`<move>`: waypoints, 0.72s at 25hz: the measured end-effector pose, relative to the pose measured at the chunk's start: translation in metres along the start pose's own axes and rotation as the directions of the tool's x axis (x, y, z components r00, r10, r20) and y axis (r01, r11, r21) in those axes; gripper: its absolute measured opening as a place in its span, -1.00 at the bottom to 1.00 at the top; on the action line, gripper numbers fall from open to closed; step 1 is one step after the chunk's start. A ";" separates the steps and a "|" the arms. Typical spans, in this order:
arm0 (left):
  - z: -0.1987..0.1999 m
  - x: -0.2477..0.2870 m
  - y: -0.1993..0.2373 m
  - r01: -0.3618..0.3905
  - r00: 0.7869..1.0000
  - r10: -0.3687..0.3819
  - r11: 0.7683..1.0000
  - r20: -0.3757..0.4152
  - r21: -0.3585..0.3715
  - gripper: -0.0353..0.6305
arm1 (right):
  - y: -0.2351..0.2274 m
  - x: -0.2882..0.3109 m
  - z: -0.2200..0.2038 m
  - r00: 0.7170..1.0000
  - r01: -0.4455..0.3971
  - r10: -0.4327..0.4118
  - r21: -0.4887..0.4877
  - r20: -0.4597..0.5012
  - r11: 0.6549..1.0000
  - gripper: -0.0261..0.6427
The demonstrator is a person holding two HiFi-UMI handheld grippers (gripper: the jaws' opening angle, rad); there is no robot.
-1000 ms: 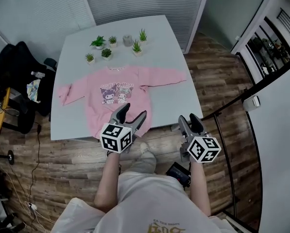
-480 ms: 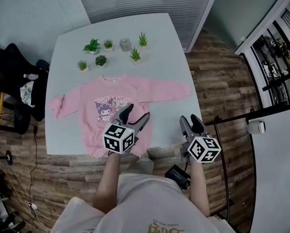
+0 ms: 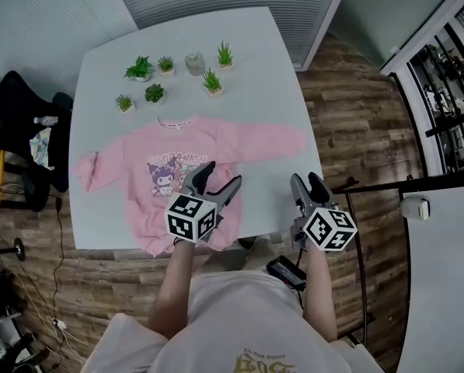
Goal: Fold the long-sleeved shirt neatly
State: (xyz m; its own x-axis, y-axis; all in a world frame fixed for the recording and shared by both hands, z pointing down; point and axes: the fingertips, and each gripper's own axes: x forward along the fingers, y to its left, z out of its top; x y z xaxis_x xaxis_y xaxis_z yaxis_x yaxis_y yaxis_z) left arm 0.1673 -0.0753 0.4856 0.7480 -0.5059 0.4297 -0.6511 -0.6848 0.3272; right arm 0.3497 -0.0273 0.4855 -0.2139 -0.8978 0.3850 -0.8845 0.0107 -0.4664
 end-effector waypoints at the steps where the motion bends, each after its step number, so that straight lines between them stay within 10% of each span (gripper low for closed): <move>1: 0.000 0.002 0.001 -0.008 1.000 0.008 1.000 -0.002 -0.006 0.06 | -0.002 0.003 0.000 1.000 -0.006 0.006 -0.001 -0.010 1.000 -0.21; 18: -0.011 0.062 0.006 -0.087 0.994 0.084 0.995 -0.074 -0.038 0.07 | -0.051 0.059 -0.002 0.985 -0.058 0.051 -0.039 -0.165 0.998 -0.20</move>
State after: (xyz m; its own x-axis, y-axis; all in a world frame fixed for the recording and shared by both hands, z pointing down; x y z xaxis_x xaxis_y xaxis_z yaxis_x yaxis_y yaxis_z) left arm 0.2079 -0.1049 0.5234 0.6789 -0.5218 0.5166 -0.7184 -0.6174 0.3206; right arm 0.3815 -0.0800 0.5339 -0.3244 -0.8110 0.4870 -0.8860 0.0801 -0.4568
